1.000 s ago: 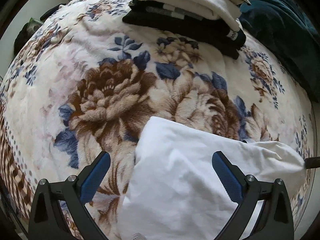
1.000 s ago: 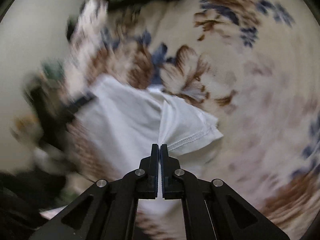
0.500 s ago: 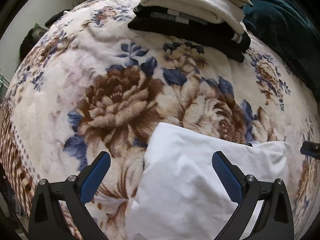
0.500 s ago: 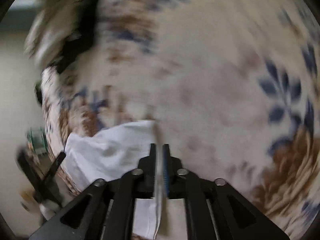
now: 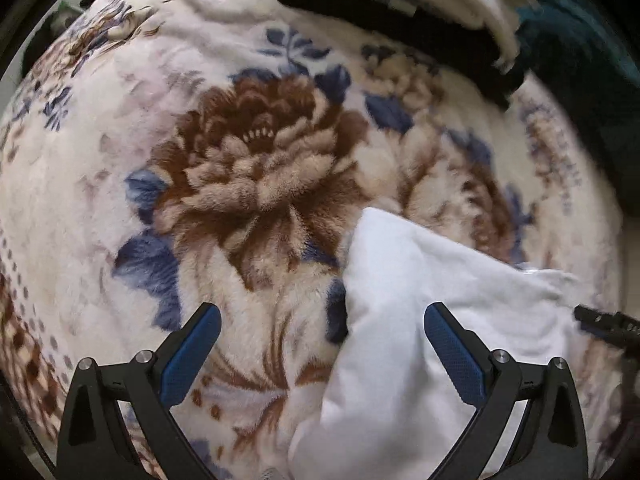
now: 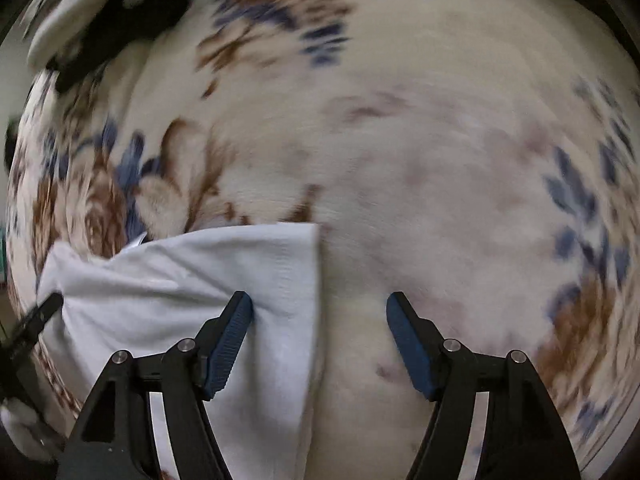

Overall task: Fold small clothes
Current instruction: 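Grasp the folded white shirt with both grippers and lift it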

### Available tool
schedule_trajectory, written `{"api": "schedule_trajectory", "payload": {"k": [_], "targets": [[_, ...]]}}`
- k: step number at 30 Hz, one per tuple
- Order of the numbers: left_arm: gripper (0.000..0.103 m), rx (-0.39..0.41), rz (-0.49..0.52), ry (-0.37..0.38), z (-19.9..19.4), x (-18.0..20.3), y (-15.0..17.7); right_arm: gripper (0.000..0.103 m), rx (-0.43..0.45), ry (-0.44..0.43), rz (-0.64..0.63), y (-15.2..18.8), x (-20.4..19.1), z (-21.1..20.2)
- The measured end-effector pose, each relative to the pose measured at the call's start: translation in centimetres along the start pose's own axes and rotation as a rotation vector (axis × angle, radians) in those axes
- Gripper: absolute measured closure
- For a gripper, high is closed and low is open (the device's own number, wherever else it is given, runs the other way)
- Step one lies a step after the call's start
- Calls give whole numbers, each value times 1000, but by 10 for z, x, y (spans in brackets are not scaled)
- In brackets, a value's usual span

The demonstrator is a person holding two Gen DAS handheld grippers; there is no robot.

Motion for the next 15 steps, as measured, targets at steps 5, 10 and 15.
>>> {"api": "schedule_trajectory", "payload": {"k": [5,10,15], "targets": [[0,-55,-178,213,-11,-34,33,30,-34,-255,219,51,33,-17],[0,-76,-269,323,7,-42,50,24,-115,-534,500,137,50,9],[0,-72,-190,358,23,-26,29,23,-89,-663,478,141,22,52]]}}
Point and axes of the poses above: each gripper's, at about its wrist camera, not at the fingertips, and z roughly the way its jaws point, x to its right, y to its underside, the point moved 2 cm from there along z, roughly the way its jaws point, and after that the axes turned 6 degrees about y, right-handed, at the moved point
